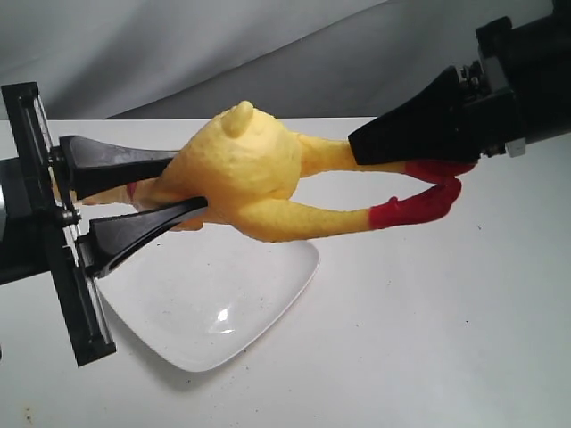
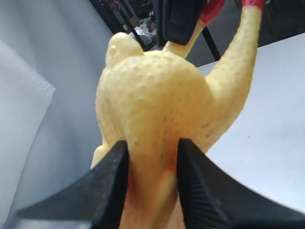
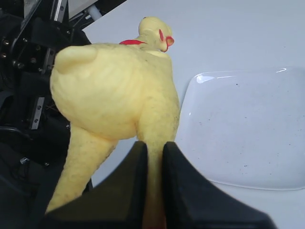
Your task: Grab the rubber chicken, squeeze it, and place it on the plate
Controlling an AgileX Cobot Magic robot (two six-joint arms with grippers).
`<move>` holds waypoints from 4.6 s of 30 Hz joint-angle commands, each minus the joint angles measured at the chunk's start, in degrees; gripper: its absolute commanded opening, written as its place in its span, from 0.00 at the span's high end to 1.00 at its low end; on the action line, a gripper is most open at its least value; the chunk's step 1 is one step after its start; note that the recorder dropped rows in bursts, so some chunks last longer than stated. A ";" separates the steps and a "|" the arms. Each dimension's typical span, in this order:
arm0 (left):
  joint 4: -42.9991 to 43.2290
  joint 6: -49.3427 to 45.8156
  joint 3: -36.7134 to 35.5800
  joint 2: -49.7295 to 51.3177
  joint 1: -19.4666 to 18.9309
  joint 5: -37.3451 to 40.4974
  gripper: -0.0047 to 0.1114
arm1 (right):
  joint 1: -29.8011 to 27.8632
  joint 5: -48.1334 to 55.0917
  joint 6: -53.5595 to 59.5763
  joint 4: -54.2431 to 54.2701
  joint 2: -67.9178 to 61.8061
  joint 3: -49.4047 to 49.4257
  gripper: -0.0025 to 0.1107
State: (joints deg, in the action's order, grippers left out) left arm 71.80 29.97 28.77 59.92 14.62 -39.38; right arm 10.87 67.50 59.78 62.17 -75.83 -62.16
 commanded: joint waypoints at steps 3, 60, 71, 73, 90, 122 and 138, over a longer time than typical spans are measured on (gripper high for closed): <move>3.91 1.01 0.28 0.22 0.25 0.32 0.96 | -0.01 0.11 0.34 2.27 0.23 0.06 0.98; 5.20 20.92 4.71 -25.88 0.25 15.87 0.37 | 6.58 -37.95 25.92 9.63 -37.65 0.06 0.64; 5.36 22.58 4.71 -25.88 0.25 16.57 0.37 | 6.35 -38.81 9.95 -5.99 -27.34 0.06 0.61; 5.36 24.54 4.71 -25.88 0.25 18.17 0.38 | 6.35 -38.68 3.23 -13.45 -21.63 0.06 0.73; 5.36 37.35 4.71 -25.88 0.25 22.83 0.96 | 10.98 -48.28 -3.24 -21.16 26.30 5.70 0.98; 5.36 37.21 4.71 -25.88 0.25 22.83 0.96 | 11.68 -53.46 -8.07 -19.07 67.49 18.28 0.98; 5.36 37.23 4.71 -25.88 0.25 22.73 0.96 | -8.20 -54.98 -52.58 -46.38 75.12 36.47 0.98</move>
State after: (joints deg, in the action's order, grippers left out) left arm 77.29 66.92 33.33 34.30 14.62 -16.86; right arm 4.77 11.89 9.24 18.82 -2.13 -28.80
